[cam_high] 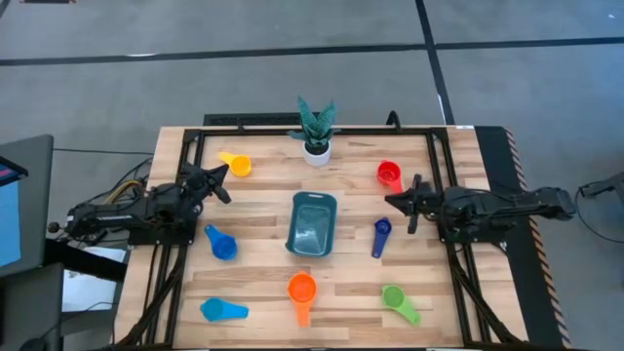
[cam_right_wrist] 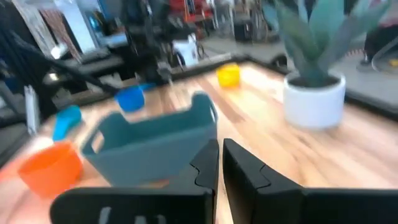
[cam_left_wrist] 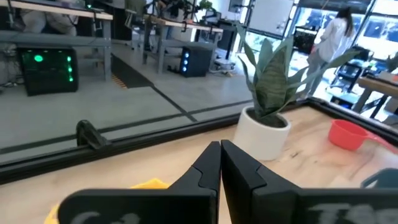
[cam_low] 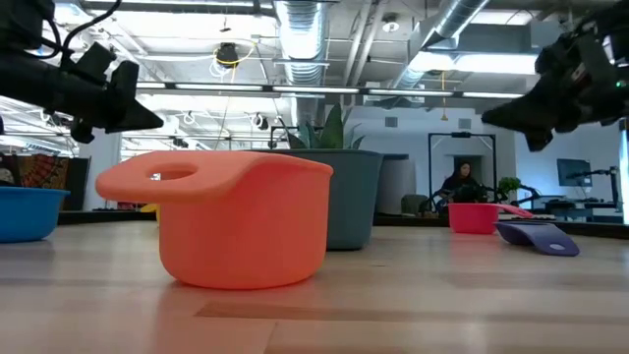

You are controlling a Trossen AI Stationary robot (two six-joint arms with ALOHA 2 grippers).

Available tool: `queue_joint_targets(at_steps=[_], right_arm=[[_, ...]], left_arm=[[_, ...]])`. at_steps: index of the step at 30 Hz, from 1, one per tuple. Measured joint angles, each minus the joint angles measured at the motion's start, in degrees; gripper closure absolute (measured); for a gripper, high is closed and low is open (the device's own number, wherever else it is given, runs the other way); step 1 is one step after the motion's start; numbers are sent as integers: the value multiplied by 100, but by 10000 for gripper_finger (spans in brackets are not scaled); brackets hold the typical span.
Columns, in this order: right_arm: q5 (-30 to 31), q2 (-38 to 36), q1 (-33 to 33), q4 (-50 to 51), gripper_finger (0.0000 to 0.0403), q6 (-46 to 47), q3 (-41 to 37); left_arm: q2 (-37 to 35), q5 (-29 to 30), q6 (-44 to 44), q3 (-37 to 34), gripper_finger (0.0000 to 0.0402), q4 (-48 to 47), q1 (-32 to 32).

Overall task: Nest measuring cups in basket
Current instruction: Stack the red measuring cup on top of the orange measuring cup

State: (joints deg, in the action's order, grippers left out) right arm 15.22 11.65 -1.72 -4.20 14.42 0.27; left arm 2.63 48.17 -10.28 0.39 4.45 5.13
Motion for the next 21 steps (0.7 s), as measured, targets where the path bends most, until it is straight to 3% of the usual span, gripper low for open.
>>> queue_joint_targets(at_steps=[7, 14, 21], right_arm=[[75, 770, -152, -211, 355, 80, 0], [1141, 1123, -214, -583, 355, 197, 5], [1314, 1231, -307, -1653, 361, -1045, 632]], left_arm=[[370, 461, 29, 1, 401, -32, 0], [451, 198, -149, 1, 401, -17, 0], [451, 132, -158, 1, 401, -5, 0]])
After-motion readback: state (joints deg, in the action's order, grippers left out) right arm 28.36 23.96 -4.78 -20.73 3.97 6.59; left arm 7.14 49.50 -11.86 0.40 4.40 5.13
